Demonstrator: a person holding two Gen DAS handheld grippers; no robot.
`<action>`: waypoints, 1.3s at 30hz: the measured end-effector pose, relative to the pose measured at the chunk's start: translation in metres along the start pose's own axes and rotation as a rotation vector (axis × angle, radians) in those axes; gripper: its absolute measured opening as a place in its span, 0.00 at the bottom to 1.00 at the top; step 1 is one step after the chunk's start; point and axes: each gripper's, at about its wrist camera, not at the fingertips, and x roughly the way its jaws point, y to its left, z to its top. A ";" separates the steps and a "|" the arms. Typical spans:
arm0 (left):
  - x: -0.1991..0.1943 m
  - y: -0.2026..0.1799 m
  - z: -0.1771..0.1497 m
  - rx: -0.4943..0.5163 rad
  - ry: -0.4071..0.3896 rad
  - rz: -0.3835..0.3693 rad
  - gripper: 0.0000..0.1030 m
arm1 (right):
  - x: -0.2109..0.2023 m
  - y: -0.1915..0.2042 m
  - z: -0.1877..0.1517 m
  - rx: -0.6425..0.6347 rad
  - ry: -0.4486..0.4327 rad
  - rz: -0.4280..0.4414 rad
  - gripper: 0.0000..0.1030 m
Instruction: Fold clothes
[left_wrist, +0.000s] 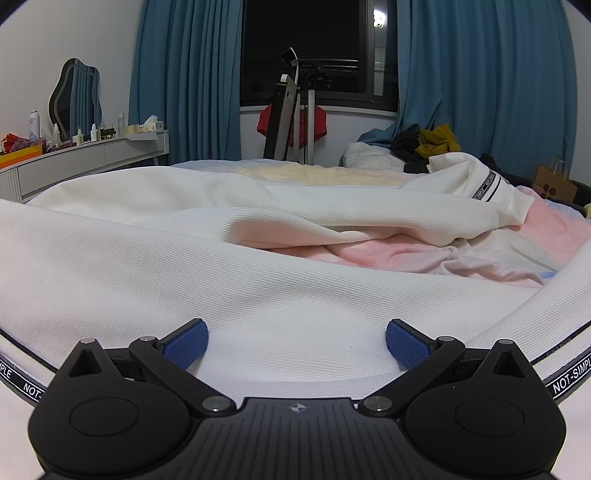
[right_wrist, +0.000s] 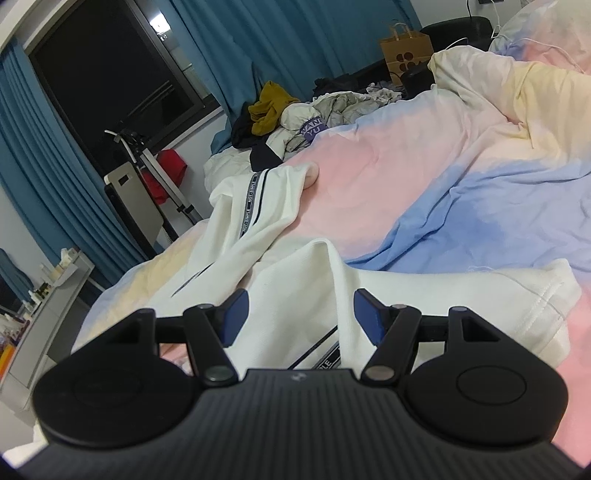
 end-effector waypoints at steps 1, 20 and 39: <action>0.000 0.000 0.000 0.000 0.000 0.000 1.00 | 0.000 0.000 0.000 0.001 0.001 0.003 0.65; 0.000 0.000 0.000 0.000 0.001 0.001 1.00 | -0.004 -0.006 0.000 0.075 0.027 0.059 0.65; 0.000 -0.002 -0.002 -0.006 -0.010 0.003 1.00 | 0.021 -0.027 -0.041 0.413 0.318 0.184 0.64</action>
